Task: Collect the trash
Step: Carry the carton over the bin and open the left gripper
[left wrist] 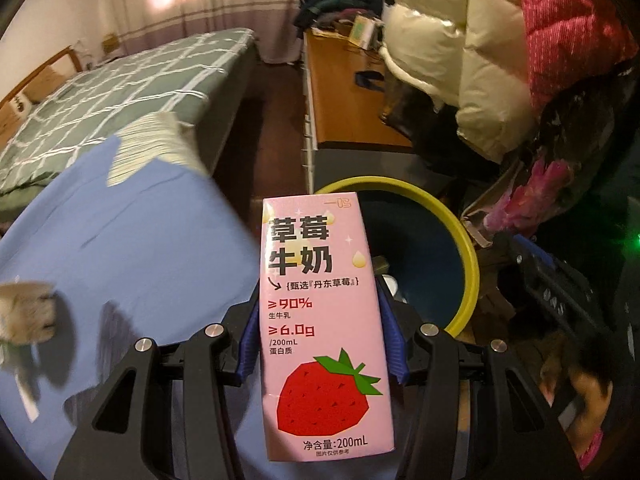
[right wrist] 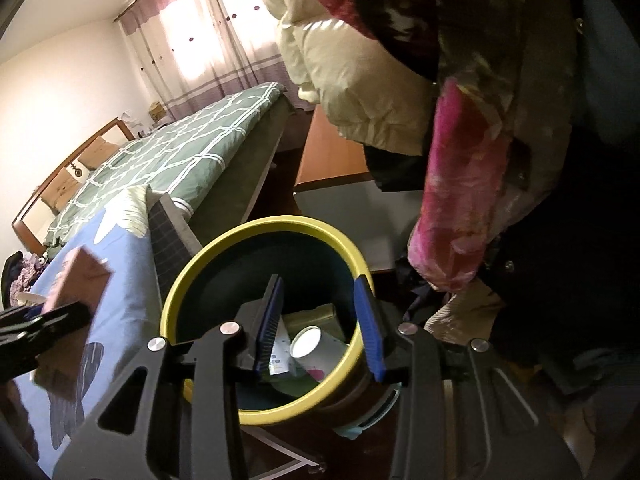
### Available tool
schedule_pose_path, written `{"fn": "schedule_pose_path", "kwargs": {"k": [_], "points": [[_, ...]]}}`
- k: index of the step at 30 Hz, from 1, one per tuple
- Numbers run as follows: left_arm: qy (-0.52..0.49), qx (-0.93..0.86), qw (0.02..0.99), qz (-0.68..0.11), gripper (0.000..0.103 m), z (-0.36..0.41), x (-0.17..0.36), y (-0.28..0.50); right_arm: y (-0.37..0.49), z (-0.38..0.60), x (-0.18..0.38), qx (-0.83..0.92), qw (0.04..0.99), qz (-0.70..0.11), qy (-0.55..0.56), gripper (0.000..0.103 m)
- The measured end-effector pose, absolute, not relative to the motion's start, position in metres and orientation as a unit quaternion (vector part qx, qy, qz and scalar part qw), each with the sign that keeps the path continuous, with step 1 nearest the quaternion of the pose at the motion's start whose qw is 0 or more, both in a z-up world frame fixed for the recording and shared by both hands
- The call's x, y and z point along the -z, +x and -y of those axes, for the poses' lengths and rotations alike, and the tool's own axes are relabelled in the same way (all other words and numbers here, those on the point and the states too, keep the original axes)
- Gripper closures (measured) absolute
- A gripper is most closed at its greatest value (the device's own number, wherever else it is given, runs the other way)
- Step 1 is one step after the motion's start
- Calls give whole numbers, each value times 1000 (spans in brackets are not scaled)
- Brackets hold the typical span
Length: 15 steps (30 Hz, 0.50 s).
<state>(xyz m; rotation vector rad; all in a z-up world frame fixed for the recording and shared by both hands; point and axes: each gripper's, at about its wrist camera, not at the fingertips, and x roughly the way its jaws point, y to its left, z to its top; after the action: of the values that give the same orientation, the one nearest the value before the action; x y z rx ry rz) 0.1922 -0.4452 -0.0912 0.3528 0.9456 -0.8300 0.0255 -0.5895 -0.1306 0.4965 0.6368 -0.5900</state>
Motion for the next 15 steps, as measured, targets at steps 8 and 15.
{"fn": "schedule_pose_path", "kwargs": {"k": [8,15], "points": [[180,405,776,-449,52,496,116,196,22,598,134,288,874,-309,241,62],[161,395,797,-427,24,487,104,200,23,598,133,291,873,-310,238,61]]}}
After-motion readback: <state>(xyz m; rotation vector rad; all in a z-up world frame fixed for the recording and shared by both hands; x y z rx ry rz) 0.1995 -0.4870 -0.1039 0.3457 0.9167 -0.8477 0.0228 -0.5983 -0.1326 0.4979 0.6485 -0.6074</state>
